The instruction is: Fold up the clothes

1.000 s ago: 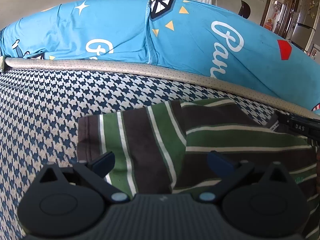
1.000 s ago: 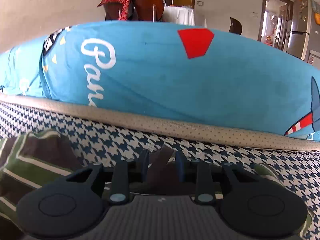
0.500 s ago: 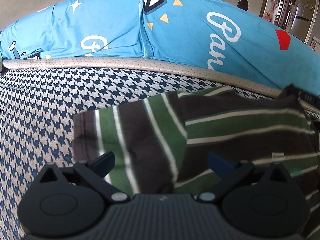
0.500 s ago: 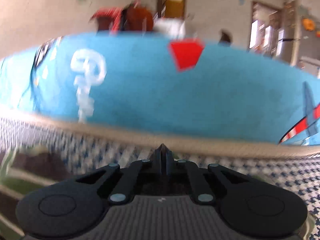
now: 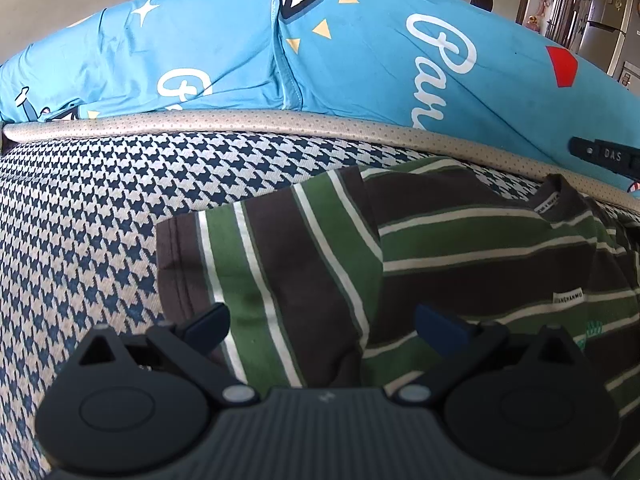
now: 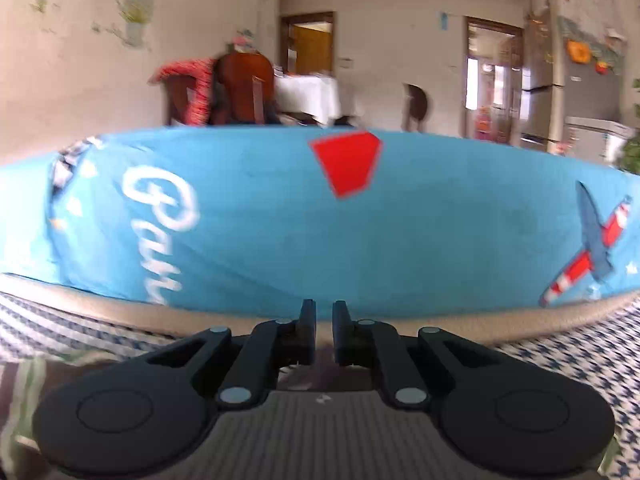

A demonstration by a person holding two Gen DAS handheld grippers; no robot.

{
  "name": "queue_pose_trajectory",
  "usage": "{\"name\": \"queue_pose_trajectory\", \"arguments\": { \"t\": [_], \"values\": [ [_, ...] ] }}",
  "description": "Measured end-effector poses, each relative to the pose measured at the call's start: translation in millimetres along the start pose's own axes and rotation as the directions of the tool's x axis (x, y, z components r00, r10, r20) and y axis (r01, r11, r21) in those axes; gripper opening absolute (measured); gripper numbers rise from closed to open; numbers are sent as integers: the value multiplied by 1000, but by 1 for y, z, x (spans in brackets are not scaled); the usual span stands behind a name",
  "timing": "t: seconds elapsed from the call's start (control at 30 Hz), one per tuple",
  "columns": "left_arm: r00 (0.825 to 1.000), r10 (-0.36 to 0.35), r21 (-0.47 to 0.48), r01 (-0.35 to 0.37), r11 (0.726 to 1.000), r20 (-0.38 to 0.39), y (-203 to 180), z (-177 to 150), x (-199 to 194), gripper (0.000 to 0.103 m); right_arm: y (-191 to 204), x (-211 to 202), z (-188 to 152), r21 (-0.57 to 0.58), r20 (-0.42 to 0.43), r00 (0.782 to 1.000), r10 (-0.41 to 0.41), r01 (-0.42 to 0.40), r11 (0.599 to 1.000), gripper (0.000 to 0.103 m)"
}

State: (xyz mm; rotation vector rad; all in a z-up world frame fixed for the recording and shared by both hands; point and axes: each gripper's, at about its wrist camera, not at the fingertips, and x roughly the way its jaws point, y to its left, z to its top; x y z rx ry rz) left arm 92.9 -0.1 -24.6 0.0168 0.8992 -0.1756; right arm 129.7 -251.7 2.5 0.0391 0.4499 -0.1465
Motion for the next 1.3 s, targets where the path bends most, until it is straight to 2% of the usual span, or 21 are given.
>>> {"name": "queue_pose_trajectory", "arguments": {
  "t": [0.13, 0.27, 0.43, 0.7, 1.13, 1.3],
  "values": [
    [1000, -2, 0, 2, 1000, 0, 1, 0, 0, 103, 13, 8, -3, -9, -92, 984, 150, -151, 988, 9],
    [1000, -3, 2, 3, 1000, 0, 2, 1, 1, 103, 28, 18, -17, -72, -193, 956, 222, -239, 968, 9],
    [1000, -3, -3, 3, 1000, 1, 4, 0, 0, 103, 39, 17, -28, -121, -268, 916, 298, -339, 933, 9],
    [1000, -6, -7, 6, 1000, 1, 8, -1, 0, 103, 38, 9, -31, -147, -287, 895, 342, -394, 907, 10],
    [1000, -4, -2, 4, 1000, -4, 12, -3, 2, 103, 47, 11, -32, -191, -305, 879, 367, -434, 880, 12],
    [1000, -3, 0, 3, 1000, -6, 13, -2, 3, 103, 58, 6, -35, -234, -330, 854, 403, -488, 841, 15]
  ]
}}
